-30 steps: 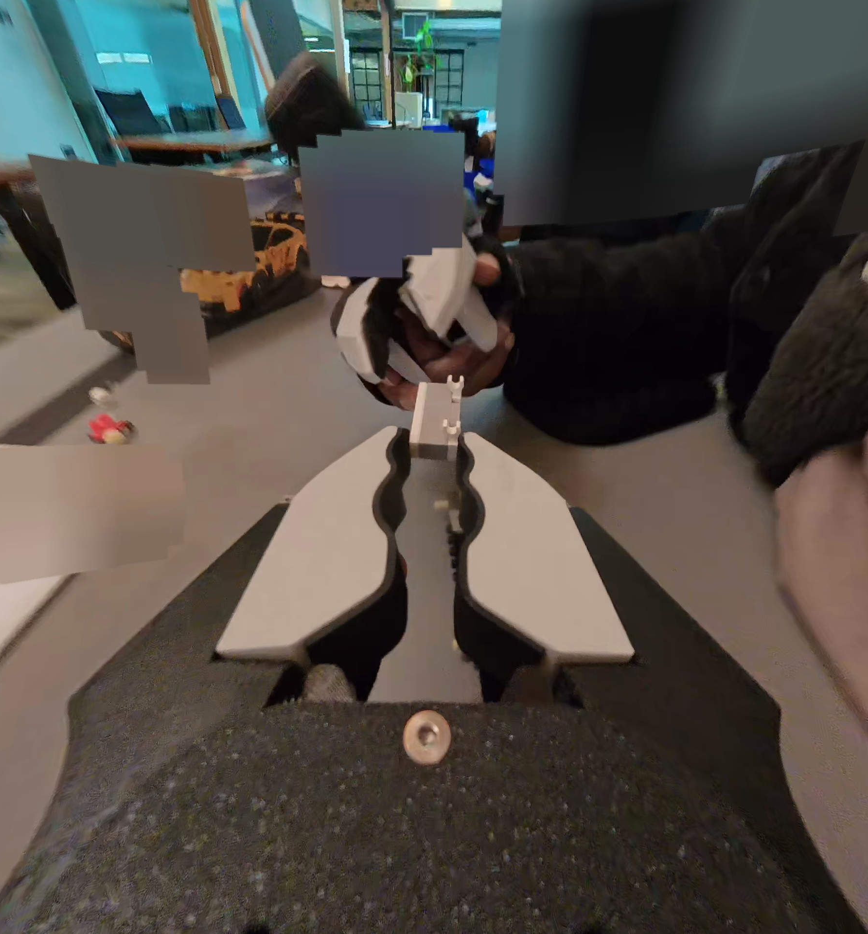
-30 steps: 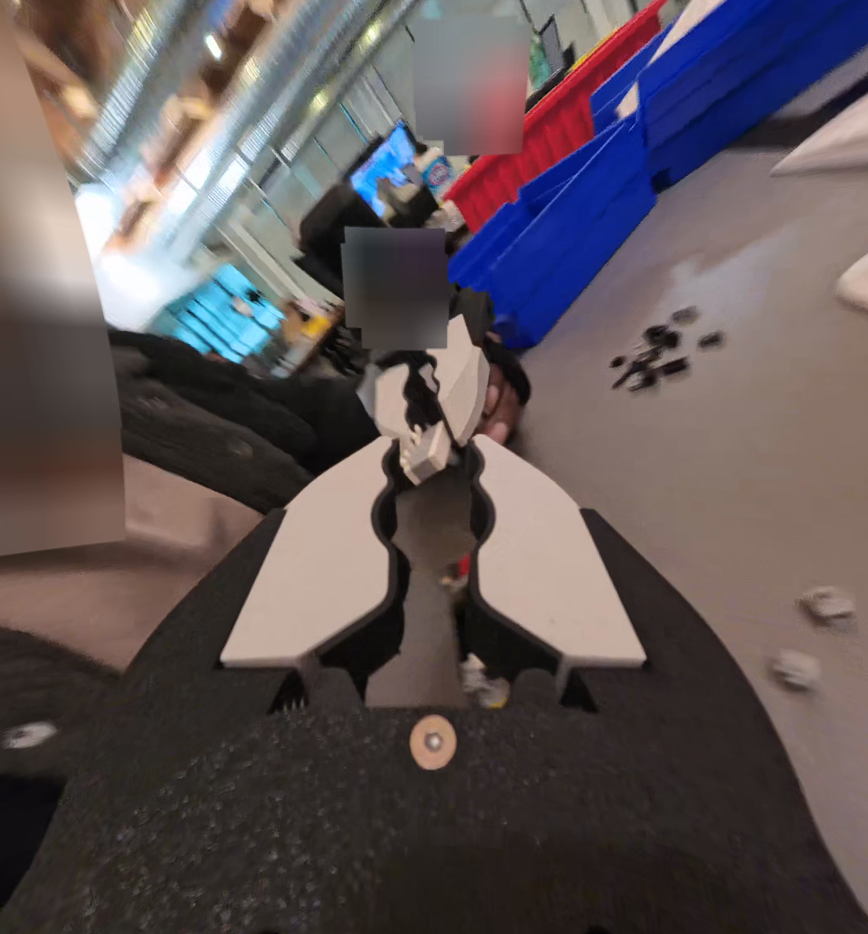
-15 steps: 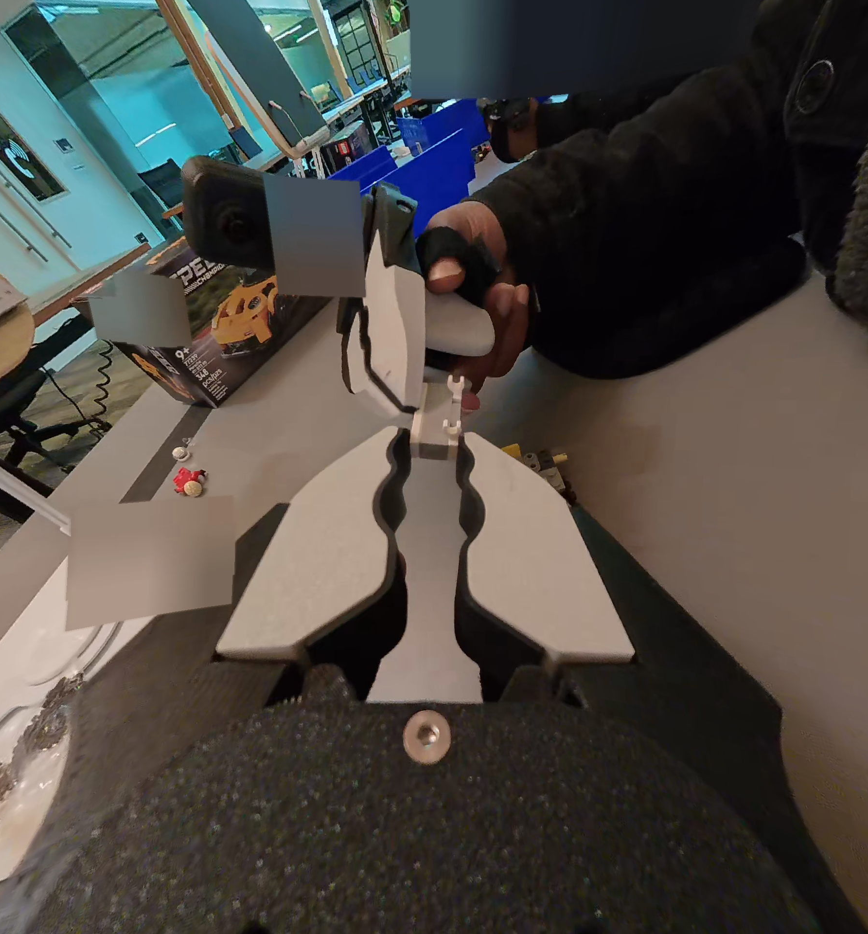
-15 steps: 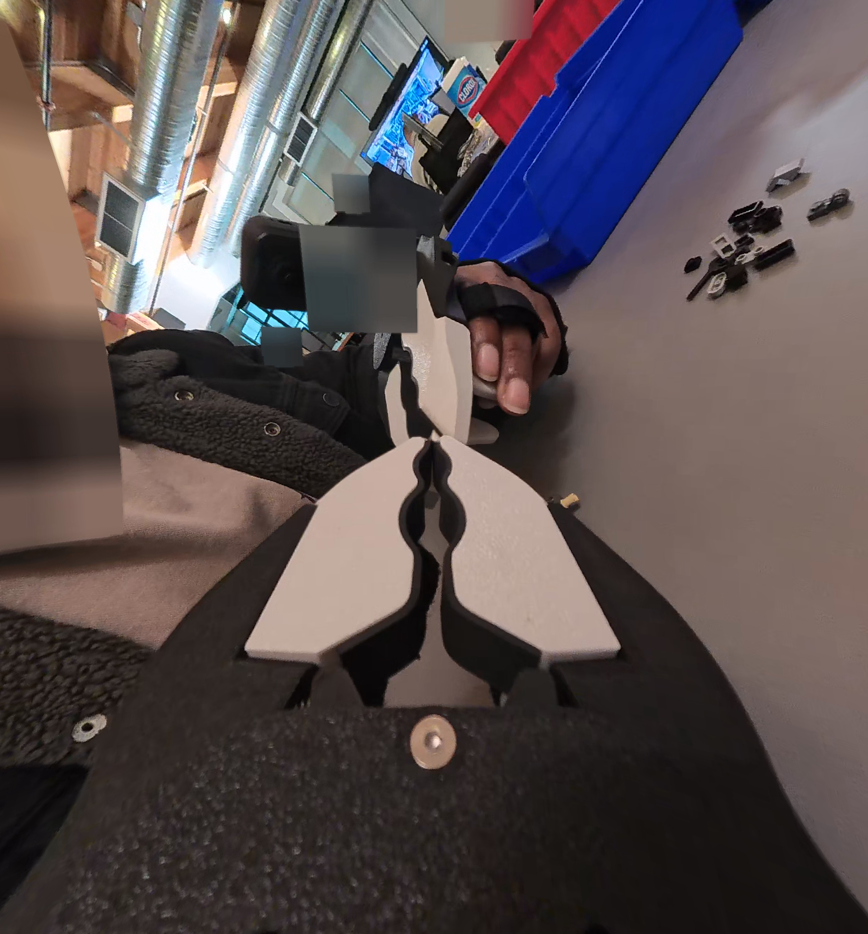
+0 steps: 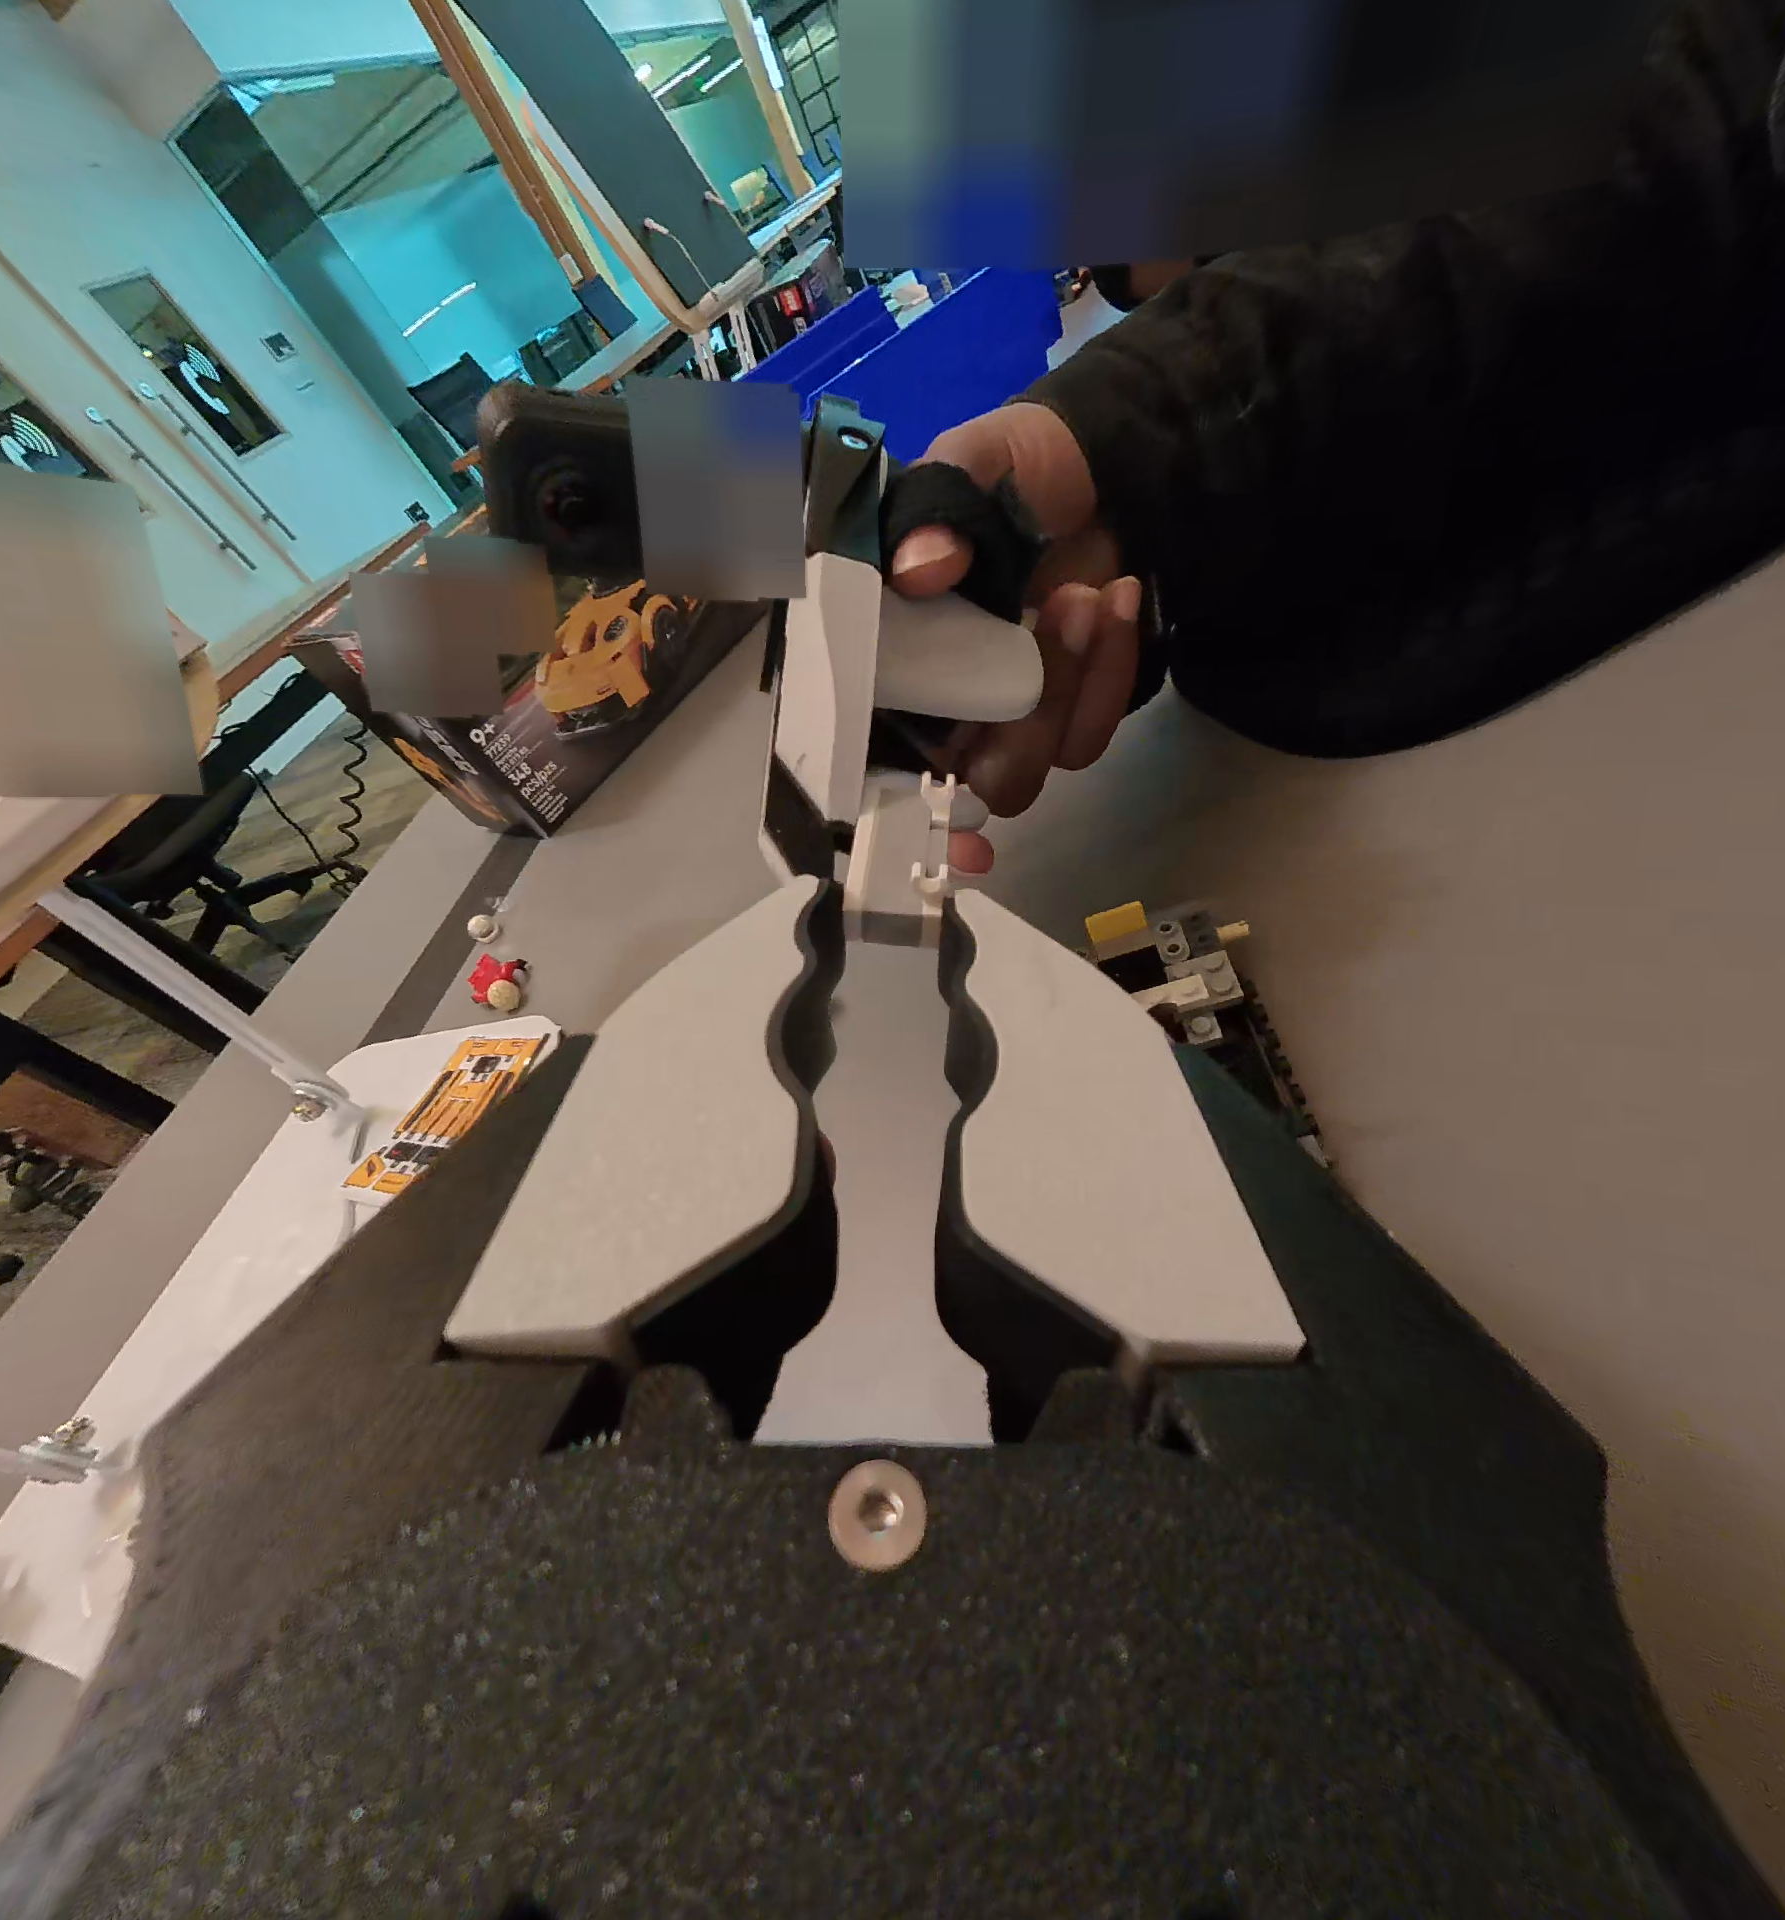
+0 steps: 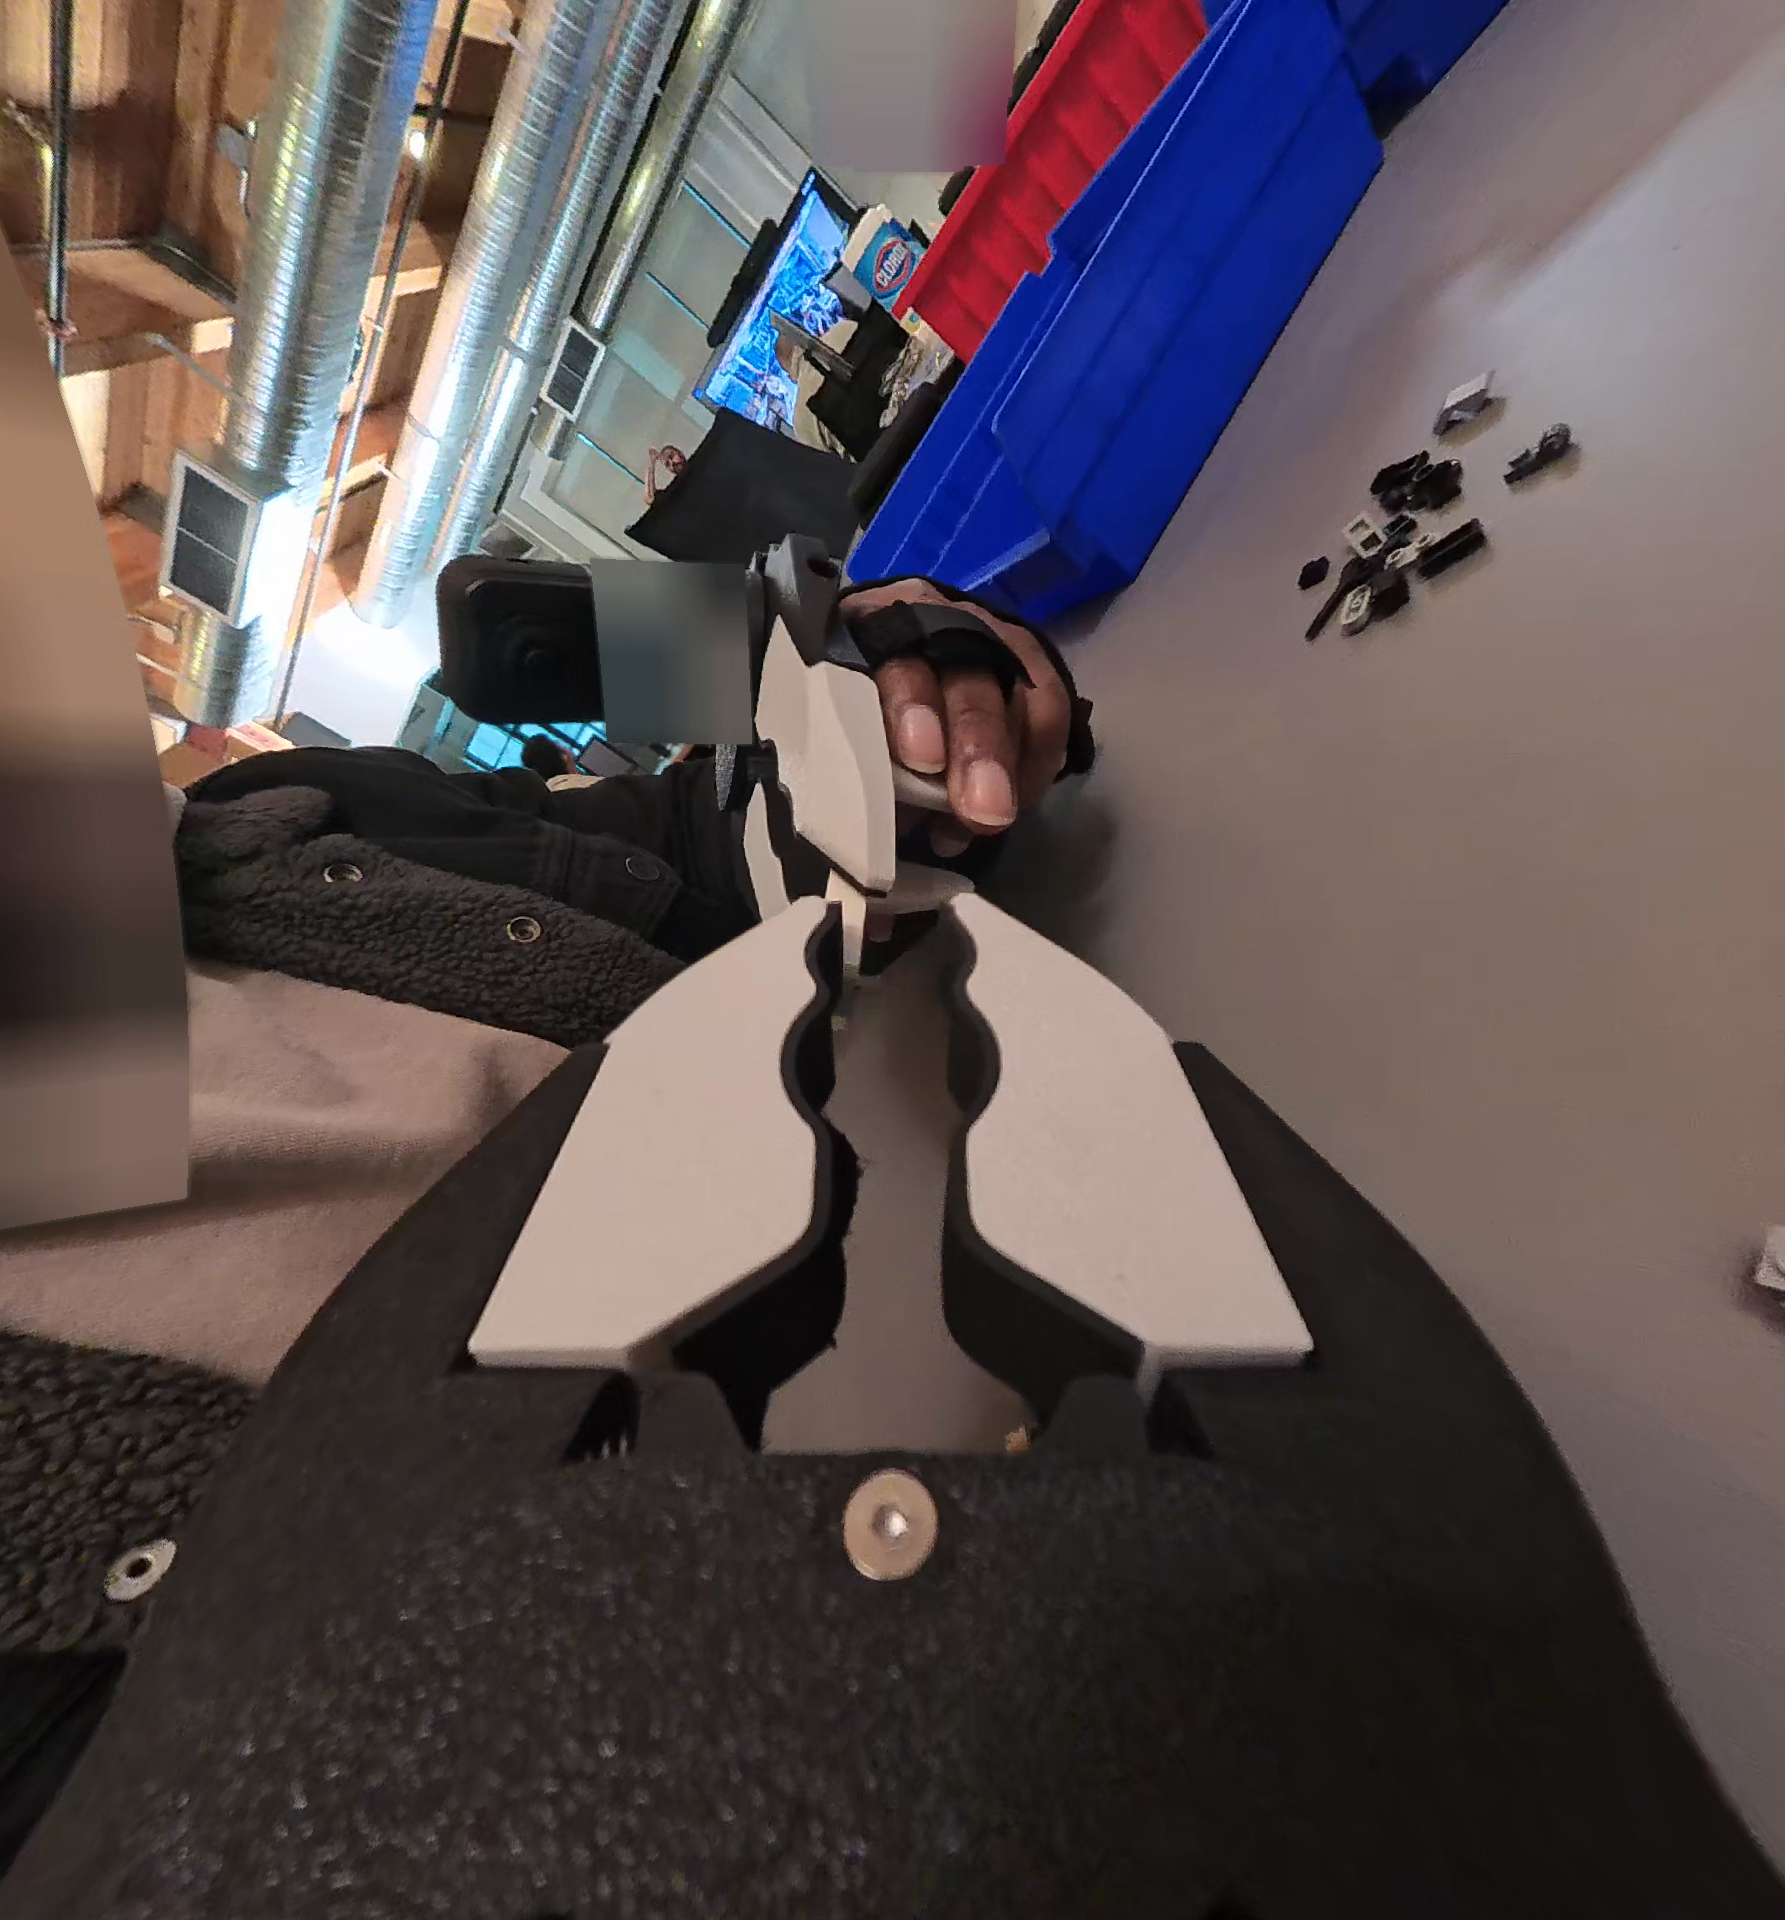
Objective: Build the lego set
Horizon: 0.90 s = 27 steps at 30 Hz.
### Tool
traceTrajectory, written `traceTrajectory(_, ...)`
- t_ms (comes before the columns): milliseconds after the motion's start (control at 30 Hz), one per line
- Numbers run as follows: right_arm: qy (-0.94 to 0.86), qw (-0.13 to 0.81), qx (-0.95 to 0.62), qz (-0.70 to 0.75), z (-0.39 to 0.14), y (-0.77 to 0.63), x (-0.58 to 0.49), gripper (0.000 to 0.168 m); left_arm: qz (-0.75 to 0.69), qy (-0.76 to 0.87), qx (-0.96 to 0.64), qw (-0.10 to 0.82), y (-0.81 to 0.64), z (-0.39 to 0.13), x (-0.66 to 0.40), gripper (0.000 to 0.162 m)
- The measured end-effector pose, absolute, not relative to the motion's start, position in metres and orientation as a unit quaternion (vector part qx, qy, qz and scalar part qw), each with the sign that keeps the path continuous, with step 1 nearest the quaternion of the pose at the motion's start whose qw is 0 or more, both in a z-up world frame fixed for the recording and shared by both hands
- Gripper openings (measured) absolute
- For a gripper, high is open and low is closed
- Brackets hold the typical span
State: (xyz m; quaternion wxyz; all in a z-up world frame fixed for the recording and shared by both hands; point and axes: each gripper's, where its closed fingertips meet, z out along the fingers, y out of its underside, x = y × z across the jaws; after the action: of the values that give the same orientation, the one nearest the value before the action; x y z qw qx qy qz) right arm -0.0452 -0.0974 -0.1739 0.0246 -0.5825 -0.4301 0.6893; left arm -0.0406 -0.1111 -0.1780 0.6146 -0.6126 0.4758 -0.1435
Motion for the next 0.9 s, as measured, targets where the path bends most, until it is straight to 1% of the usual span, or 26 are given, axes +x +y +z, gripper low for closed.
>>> traceTrajectory(233,-0.415,0.036,-0.601,0.682,-0.178,-0.087,-0.046,0.021,-0.128,0.468,-0.609,0.628,-0.108,-0.173,-0.044,0.018)
traceTrajectory(467,-0.414,0.028,-0.595,0.688,-0.176,-0.09,-0.046,0.016,-0.121,0.471,-0.605,0.63,-0.108,-0.174,-0.043,0.018)
traceTrajectory(767,-0.424,0.018,-0.572,0.703,-0.169,-0.097,-0.043,0.019,-0.129,0.441,-0.63,0.626,-0.1,-0.174,-0.052,0.018)
traceTrajectory(900,-0.421,0.002,-0.566,0.709,-0.169,-0.103,-0.044,0.014,-0.131,0.444,-0.631,0.623,-0.101,-0.176,-0.051,0.018)
